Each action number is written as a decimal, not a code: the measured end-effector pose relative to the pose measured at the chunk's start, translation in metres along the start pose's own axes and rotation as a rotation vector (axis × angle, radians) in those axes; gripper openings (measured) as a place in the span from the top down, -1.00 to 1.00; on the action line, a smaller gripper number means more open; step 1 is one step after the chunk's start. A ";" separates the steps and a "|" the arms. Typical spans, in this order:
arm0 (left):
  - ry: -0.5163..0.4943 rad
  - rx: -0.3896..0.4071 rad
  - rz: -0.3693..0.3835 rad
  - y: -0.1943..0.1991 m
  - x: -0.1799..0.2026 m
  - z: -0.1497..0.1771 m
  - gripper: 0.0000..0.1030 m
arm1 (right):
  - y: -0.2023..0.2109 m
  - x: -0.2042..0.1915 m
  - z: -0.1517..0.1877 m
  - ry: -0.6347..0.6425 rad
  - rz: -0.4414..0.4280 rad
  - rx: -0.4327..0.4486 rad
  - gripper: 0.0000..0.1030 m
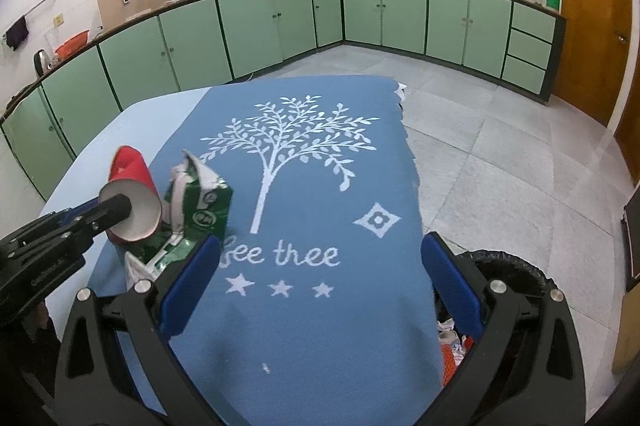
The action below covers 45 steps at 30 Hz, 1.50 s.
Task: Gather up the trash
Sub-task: 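Close the left gripper on the rim of the red paper cup, then grasp the green-and-white milk carton with the right gripper while the left holds the cup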
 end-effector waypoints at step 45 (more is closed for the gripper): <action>0.074 0.061 -0.076 0.067 -0.077 0.041 0.63 | -0.042 -0.118 0.026 0.074 -0.044 -0.162 -0.42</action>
Point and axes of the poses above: each gripper's, at about its wrist camera, not at the fingertips, and y roughly against the way its jaws point, x to its right, z to its underside, the point moved 9 cm from there along -y, roughly the way its jaws point, and after that the axes turned 3 degrees about -x, right-handed, at the moved point
